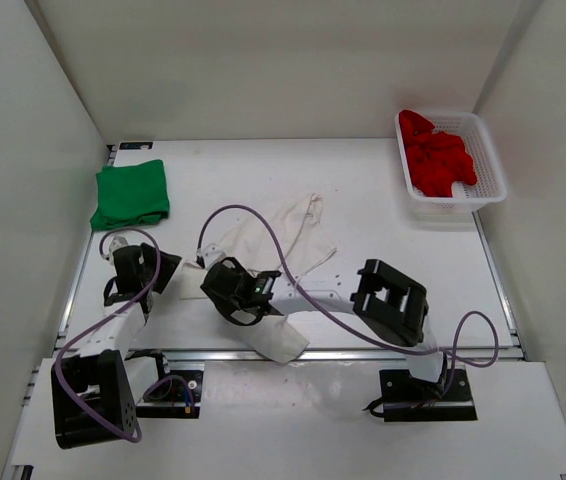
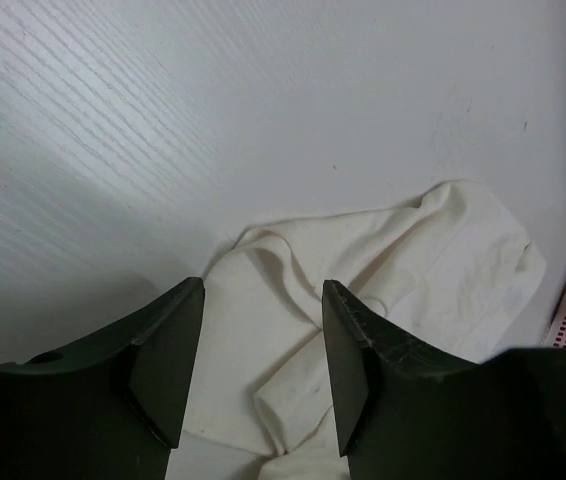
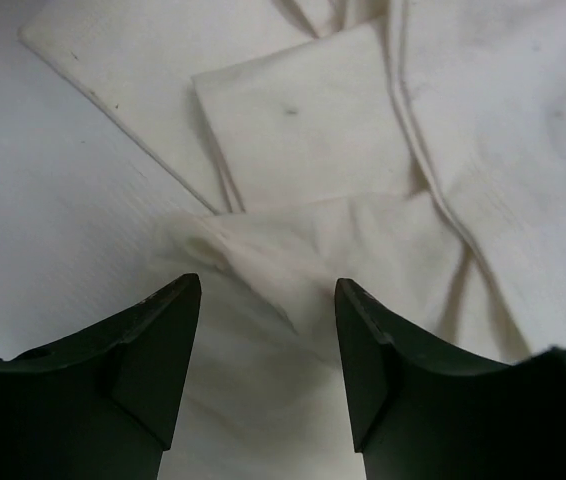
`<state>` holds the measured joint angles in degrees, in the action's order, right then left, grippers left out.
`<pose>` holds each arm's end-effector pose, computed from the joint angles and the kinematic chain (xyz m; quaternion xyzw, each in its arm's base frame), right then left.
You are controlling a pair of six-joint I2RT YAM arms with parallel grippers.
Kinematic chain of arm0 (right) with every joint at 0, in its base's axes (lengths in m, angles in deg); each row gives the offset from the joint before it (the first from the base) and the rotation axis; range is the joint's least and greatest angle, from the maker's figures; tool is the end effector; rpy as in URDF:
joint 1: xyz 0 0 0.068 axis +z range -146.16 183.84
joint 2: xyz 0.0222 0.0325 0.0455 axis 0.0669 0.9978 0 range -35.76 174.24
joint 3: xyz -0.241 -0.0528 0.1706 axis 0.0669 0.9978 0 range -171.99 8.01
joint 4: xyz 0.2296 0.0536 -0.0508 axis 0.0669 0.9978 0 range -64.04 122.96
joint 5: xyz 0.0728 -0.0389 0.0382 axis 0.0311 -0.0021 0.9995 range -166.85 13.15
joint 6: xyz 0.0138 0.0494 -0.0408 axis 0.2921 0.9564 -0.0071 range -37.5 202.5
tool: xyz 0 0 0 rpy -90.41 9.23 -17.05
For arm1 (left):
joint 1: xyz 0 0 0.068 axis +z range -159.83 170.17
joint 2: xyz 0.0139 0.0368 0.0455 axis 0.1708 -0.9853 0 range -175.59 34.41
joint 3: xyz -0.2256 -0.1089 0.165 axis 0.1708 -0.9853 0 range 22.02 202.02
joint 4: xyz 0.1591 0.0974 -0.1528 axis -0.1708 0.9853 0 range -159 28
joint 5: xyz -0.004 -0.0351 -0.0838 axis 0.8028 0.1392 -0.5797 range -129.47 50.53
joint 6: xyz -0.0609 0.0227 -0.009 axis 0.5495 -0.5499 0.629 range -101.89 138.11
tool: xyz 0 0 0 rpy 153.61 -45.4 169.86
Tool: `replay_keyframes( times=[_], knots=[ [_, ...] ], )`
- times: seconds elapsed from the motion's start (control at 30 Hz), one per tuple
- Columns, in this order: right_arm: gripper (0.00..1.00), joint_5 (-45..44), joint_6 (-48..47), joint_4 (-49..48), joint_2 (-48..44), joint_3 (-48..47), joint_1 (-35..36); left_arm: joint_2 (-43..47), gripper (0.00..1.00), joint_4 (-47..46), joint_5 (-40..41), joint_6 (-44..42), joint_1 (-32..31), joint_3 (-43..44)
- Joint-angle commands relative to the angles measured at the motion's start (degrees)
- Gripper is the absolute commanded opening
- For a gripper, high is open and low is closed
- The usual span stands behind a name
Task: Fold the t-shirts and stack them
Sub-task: Flatten out the tshirt
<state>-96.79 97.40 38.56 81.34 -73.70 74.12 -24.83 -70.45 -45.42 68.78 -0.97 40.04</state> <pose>0.1689 0.4193 0.2021 -0.3724 0.8429 0.1199 0.3693 0.1732 0.0216 0.1822 -0.4298 0.7958 -0.1952 0.3792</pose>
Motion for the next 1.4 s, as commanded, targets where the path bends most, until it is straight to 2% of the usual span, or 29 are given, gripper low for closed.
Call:
replay_keyframes(
  times=[0.0,0.1,0.23,0.43,0.63,0.77,0.83,0.9,1.0,1.07,1.1,1.17,1.3,1.37],
  knots=[
    [0.54,-5.10,1.45,-2.93,-7.92,2.43,0.29,0.62,0.61,-1.45,-1.25,0.30,-0.43,0.53],
    [0.55,-5.64,1.80,-1.88,-9.42,3.93,2.05,0.53,0.61,-2.15,-1.86,0.13,-0.86,-0.70],
    [0.53,6.73,4.26,-6.01,-10.05,8.84,0.82,0.79,0.60,-2.42,-2.30,0.39,-1.30,-0.71],
    [0.52,8.60,2.42,-4.17,-2.68,5.34,3.11,1.06,0.59,-1.10,-1.78,-0.49,-1.74,-1.33],
    [0.51,7.64,2.51,-3.72,0.41,4.02,3.20,0.97,0.57,-1.27,-1.60,-0.75,-1.92,-1.58],
    [0.08,4.05,4.26,-3.54,0.24,5.76,2.14,1.14,0.55,-1.36,-1.60,-1.28,-2.88,-1.76],
    [0.01,4.38,4.79,-4.59,-3.87,8.39,0.22,1.24,0.53,-1.01,-1.34,-1.81,-3.85,-2.20],
    [0.00,6.49,5.58,-7.75,-9.22,11.73,-1.98,1.50,0.50,-0.40,-1.86,-2.51,-5.17,-2.20],
    [0.00,13.59,8.74,-12.14,-20.46,19.80,-9.09,2.72,0.47,4.06,0.49,-5.67,-7.80,-0.71],
    [0.00,23.49,14.25,-19.15,-30.48,27.54,-17.59,3.16,0.47,6.36,1.55,-8.04,-8.25,0.17],
    [0.01,25.81,16.20,-23.19,-32.88,33.05,-20.24,3.95,0.48,6.72,1.65,-7.96,-10.25,0.09],
    [0.01,34.49,22.51,-28.48,-40.25,40.64,-30.15,4.31,0.49,8.21,0.86,-8.40,-11.32,-0.61],
    [0.04,43.92,29.91,-36.58,-48.52,56.36,-44.49,5.01,0.51,9.01,0.51,-8.22,-13.34,-2.81],
    [0.03,45.96,31.06,-37.04,-50.12,59.37,-48.90,6.15,0.56,9.98,1.74,-8.40,-13.78,-3.52]
  ],
)
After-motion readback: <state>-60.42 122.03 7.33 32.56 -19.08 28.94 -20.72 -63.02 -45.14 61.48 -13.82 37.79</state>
